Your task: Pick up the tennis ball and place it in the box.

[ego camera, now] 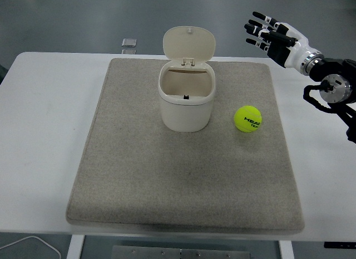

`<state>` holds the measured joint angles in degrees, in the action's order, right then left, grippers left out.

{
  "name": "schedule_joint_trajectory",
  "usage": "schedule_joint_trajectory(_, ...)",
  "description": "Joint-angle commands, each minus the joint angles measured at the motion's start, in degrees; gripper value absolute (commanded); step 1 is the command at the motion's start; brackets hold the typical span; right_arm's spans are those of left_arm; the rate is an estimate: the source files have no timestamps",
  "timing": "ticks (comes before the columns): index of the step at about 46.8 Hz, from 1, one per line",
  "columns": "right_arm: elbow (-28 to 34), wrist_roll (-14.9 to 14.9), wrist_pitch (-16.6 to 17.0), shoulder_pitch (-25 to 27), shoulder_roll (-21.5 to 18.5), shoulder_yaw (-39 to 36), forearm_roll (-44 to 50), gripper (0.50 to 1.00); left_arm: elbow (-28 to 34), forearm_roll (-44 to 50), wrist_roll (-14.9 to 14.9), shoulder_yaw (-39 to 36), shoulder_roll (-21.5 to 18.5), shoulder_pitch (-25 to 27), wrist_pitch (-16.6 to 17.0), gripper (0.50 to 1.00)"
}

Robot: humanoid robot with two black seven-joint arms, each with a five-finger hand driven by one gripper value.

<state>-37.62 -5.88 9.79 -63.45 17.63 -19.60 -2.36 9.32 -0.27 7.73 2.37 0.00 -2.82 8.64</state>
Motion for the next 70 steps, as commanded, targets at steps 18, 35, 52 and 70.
schedule_joint_trajectory(18,0.44,-0.63,0.15,-0.10,0.21,0.09,0.34,0.926,0.00,0.00,0.00,0.00,0.00,0.00,-0.02,0.996)
schedule_joint_trajectory(35,2.28,-0.63,0.41,-0.19,0.39,0.53,0.43,0.926,0.00,0.00,0.00,0.00,0.00,0.00,-0.02,0.996)
schedule_joint_trajectory(52,2.11,-0.63,-0.03,0.16,0.13,0.88,1.92,0.926,0.00,0.00,0.00,0.00,0.00,0.00,-0.02,0.996)
schedule_joint_trajectory(70,-3.07,-1.68,0.85,1.22,5.66,0.79,16.76,0.926,0.00,0.00,0.00,0.00,0.00,0.00,-0.02,0.996)
